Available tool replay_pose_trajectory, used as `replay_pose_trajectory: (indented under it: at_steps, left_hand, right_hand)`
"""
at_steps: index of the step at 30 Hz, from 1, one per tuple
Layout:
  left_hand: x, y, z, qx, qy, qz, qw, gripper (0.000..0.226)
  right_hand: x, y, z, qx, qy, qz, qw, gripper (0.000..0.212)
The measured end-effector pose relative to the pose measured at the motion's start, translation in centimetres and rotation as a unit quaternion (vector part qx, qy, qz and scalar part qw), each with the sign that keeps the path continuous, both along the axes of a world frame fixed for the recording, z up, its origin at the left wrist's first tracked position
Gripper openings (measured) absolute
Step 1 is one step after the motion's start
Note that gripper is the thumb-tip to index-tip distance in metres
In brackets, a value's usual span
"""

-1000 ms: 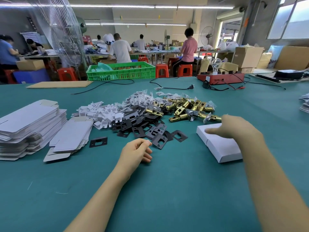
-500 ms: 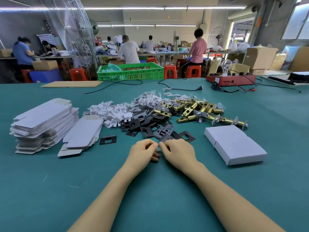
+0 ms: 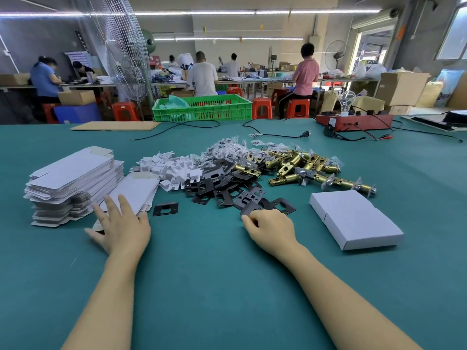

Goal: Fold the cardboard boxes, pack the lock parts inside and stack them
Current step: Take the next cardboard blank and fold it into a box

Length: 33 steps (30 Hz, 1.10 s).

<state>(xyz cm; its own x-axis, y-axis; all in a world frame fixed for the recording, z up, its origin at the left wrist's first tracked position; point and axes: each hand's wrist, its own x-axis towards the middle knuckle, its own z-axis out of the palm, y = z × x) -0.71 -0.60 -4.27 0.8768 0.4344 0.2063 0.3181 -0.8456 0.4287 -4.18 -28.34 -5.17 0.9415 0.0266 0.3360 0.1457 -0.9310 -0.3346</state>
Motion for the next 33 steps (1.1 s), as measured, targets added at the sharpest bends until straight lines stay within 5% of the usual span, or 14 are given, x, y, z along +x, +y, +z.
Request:
replay_pose_trajectory:
  at_steps: [3, 8, 12, 19, 24, 27, 33]
  left_hand:
    - [0.3, 0.3, -0.6, -0.001, 0.04, -0.005, 0.999, 0.064]
    - [0.4, 0.2, -0.6, 0.002, -0.005, 0.015, 1.0, 0.03]
    - [0.3, 0.0, -0.8, 0.005, -0.045, 0.018, 0.999, 0.029]
    - [-0.2, -0.9, 0.1, -0.034, -0.27, 0.032, 0.962, 0.028]
    - [-0.3, -0.7, 0.3, -0.053, -0.297, -0.015, 0.953, 0.017]
    - [0.0, -0.9, 0.2, -0.064, -0.26, -0.052, 0.962, 0.015]
    - [0.3, -0.9, -0.1, 0.063, -0.123, -0.037, 0.99, 0.037]
  right_hand:
    - [0.0, -0.1, 0.0, 0.007, 0.001, 0.007, 1.0, 0.049]
    - [0.1, -0.1, -0.1, 0.004, 0.003, 0.007, 1.0, 0.048]
    - [0.0, -0.1, -0.1, 0.013, 0.003, 0.006, 1.0, 0.046]
    - [0.0, -0.2, -0.1, 0.022, 0.006, -0.001, 1.0, 0.047]
    - [0.1, -0.3, -0.1, 0.025, 0.01, -0.004, 1.0, 0.048]
    - [0.2, -0.4, -0.1, 0.027, 0.013, -0.005, 1.0, 0.048]
    - [0.2, -0.5, -0.1, 0.033, 0.015, -0.005, 0.999, 0.046]
